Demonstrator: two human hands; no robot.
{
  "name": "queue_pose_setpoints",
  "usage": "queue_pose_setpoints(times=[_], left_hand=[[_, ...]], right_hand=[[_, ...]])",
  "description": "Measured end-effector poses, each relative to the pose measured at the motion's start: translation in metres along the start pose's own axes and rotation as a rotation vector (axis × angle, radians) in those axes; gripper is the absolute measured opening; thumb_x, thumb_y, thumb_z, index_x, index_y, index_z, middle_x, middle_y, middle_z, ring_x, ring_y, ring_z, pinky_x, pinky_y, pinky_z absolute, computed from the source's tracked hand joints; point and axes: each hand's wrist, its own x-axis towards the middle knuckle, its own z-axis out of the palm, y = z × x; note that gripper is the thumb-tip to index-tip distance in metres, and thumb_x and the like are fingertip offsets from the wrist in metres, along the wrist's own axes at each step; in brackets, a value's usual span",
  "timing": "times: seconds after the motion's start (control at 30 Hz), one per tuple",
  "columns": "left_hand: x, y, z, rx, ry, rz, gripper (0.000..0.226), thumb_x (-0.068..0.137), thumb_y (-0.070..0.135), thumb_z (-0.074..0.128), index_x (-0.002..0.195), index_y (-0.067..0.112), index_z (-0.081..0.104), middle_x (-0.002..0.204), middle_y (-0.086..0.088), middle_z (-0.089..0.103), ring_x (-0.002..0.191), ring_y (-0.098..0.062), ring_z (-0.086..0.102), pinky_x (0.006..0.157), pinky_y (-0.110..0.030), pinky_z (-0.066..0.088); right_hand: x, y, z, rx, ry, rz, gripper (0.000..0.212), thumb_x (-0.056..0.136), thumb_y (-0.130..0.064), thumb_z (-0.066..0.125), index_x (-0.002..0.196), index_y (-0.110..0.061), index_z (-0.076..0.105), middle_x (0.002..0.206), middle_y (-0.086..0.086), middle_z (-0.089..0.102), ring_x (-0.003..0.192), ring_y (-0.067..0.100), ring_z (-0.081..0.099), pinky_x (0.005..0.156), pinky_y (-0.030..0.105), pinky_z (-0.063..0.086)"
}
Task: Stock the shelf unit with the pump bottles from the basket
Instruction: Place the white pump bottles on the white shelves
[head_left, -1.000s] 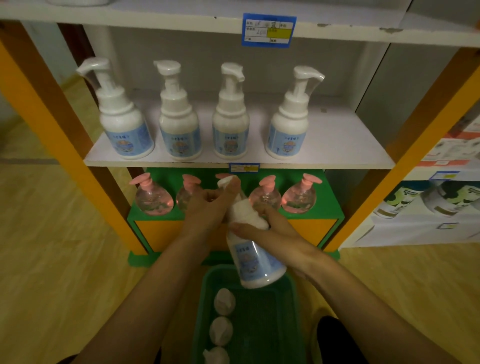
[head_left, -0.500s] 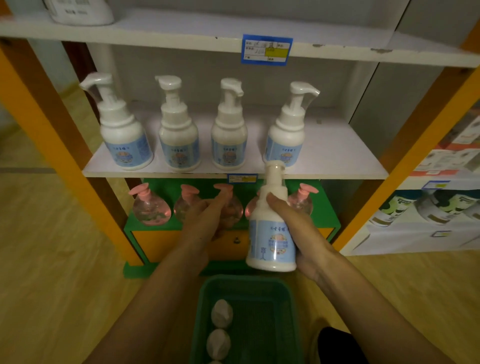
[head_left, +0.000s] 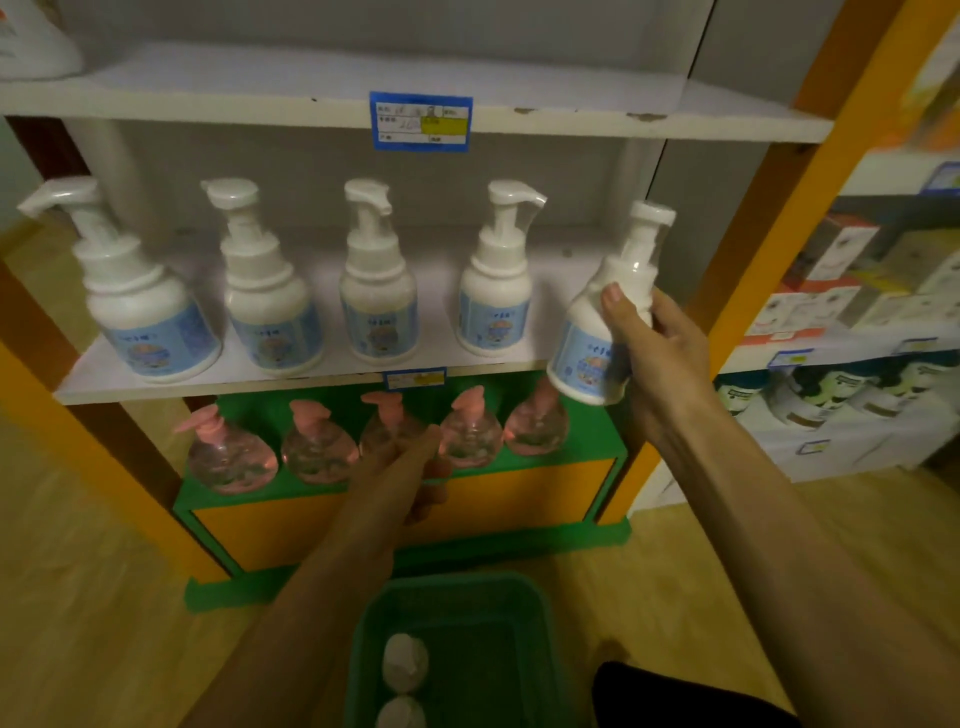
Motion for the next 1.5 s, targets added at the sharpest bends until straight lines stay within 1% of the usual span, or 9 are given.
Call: queue_pose_setpoints(times=[0.17, 0.4, 0.67, 0.83, 0.93, 1.17, 1.27, 1.37, 1.5], left_hand=[[0.006, -0.007, 0.006, 0.019, -0.019, -0.029, 0.026, 0.084, 0.046, 0.06, 0.094, 0.022, 0.065, 0.086, 0.001, 0.072, 0.077, -0.019, 0.063, 0.058, -0.029, 0.044], [0.014, -0.01, 0.016, -0.03, -0.037, -0.054, 0.03, 0.079, 0.051, 0.063, 0.095, 0.025, 0.063, 0.071, 0.008, 0.074, 0.067, -0.014, 0.061, 0.057, -0.027, 0.042], [0.02, -0.014, 0.018, -0.05, -0.048, -0.083, 0.03, 0.08, 0.049, 0.063, 0.098, 0.024, 0.064, 0.071, 0.008, 0.074, 0.07, -0.015, 0.062, 0.058, -0.028, 0.043], [0.02, -0.016, 0.016, -0.045, -0.055, -0.077, 0.032, 0.078, 0.051, 0.064, 0.098, 0.026, 0.063, 0.07, 0.01, 0.074, 0.069, -0.014, 0.062, 0.057, -0.028, 0.043], [0.021, -0.016, 0.015, -0.042, -0.045, -0.068, 0.034, 0.077, 0.052, 0.065, 0.097, 0.025, 0.063, 0.072, 0.008, 0.074, 0.065, -0.014, 0.062, 0.054, -0.027, 0.042], [0.014, -0.019, 0.001, 0.017, -0.025, -0.066, 0.024, 0.084, 0.046, 0.061, 0.098, 0.026, 0.062, 0.084, 0.002, 0.073, 0.067, -0.013, 0.061, 0.055, -0.027, 0.042], [0.004, -0.035, -0.006, 0.109, -0.006, -0.073, 0.018, 0.091, 0.036, 0.055, 0.097, 0.021, 0.06, 0.091, -0.004, 0.069, 0.072, -0.015, 0.059, 0.053, -0.024, 0.044], [-0.008, -0.067, -0.015, 0.209, 0.026, -0.087, 0.016, 0.094, 0.025, 0.051, 0.08, 0.018, 0.056, 0.082, -0.007, 0.062, 0.06, -0.013, 0.054, 0.037, -0.014, 0.042], [-0.017, -0.116, -0.04, 0.419, 0.022, -0.072, 0.02, 0.093, 0.027, 0.053, 0.074, 0.022, 0.051, 0.079, -0.003, 0.062, 0.06, -0.011, 0.056, 0.046, -0.021, 0.043]], right_hand=[[0.032, -0.008, -0.002, -0.119, -0.049, -0.067, 0.036, 0.089, -0.02, 0.065, 0.124, -0.016, 0.06, 0.102, -0.009, 0.069, 0.082, -0.004, 0.067, 0.063, 0.011, 0.052], [0.054, 0.002, 0.005, -0.172, -0.126, -0.051, 0.036, 0.092, -0.016, 0.06, 0.128, -0.011, 0.056, 0.103, -0.006, 0.068, 0.079, -0.006, 0.067, 0.06, 0.008, 0.05], [0.067, 0.008, 0.009, -0.244, -0.154, -0.079, 0.04, 0.094, -0.021, 0.057, 0.134, -0.015, 0.052, 0.119, -0.001, 0.065, 0.103, 0.006, 0.062, 0.079, 0.016, 0.049], [0.059, 0.008, 0.009, -0.41, -0.076, -0.121, 0.057, 0.093, -0.029, 0.059, 0.144, -0.015, 0.037, 0.135, -0.001, 0.053, 0.116, 0.007, 0.054, 0.085, 0.008, 0.045], [0.045, 0.012, 0.005, -0.433, 0.094, -0.105, 0.063, 0.093, -0.034, 0.059, 0.145, -0.012, 0.033, 0.149, 0.007, 0.04, 0.135, 0.02, 0.039, 0.104, 0.027, 0.036], [-0.024, 0.058, -0.007, -0.461, 0.262, -0.283, 0.022, 0.093, -0.026, 0.059, 0.108, -0.01, 0.058, 0.09, -0.003, 0.06, 0.085, 0.009, 0.056, 0.08, 0.03, 0.05], [-0.057, 0.088, -0.003, -0.567, 0.093, -0.232, 0.017, 0.093, -0.024, 0.059, 0.101, -0.008, 0.06, 0.089, 0.001, 0.062, 0.083, 0.016, 0.058, 0.079, 0.038, 0.049], [-0.083, 0.107, 0.005, -0.66, -0.163, -0.219, 0.015, 0.094, -0.022, 0.059, 0.099, -0.008, 0.06, 0.082, 0.008, 0.062, 0.074, 0.018, 0.057, 0.069, 0.032, 0.045], [-0.115, 0.139, 0.011, -0.724, -0.366, -0.15, 0.015, 0.094, -0.019, 0.058, 0.1, -0.006, 0.06, 0.076, 0.009, 0.059, 0.069, 0.017, 0.053, 0.06, 0.025, 0.04]])
